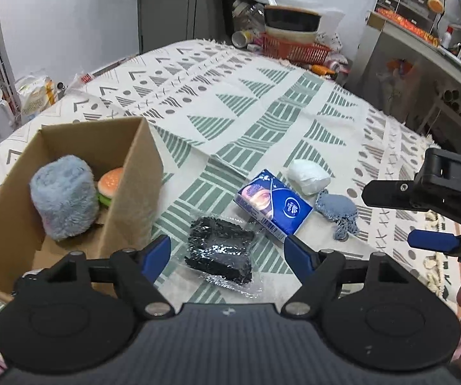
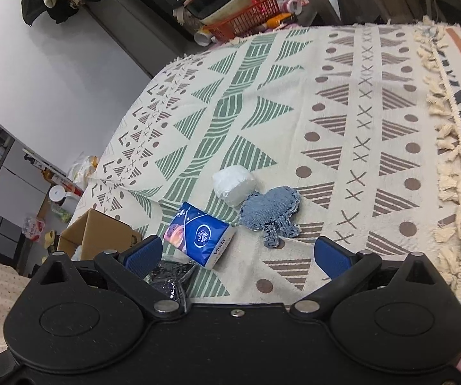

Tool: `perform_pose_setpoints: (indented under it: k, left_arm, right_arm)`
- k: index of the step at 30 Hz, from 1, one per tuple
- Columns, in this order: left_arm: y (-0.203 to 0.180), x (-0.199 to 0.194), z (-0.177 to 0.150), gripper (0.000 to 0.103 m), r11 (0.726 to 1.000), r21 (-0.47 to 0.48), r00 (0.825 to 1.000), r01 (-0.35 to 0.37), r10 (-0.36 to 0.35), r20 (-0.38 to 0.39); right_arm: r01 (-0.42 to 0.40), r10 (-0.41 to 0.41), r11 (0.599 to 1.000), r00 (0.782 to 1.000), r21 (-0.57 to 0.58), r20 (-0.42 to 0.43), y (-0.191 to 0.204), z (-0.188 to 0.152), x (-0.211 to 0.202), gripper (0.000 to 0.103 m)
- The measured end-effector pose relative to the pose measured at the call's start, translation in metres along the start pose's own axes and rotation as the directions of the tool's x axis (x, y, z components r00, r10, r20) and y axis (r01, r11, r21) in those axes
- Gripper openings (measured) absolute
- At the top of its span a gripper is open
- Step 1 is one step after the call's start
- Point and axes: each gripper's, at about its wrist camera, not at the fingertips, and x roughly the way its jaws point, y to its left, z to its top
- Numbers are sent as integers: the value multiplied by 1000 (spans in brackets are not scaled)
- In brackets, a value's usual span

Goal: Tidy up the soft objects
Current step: 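Move the left tool toward the black mesh bag while the right tool approaches the denim octopus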

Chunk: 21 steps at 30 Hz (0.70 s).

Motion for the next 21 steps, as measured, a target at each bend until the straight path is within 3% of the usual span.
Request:
perform_pose_setpoints:
  k: [11,21]
  left_arm:
    - [-15,43,-1,77,997,47,993,-65,69,-94]
    - [-19,75,1,77,987,78,980,-142,151,-130]
  right_arm:
    - [-35,37,999,997,40,-67,-23,8,36,88]
    - [-38,43,998,992,44,-115,-35,15,69,80]
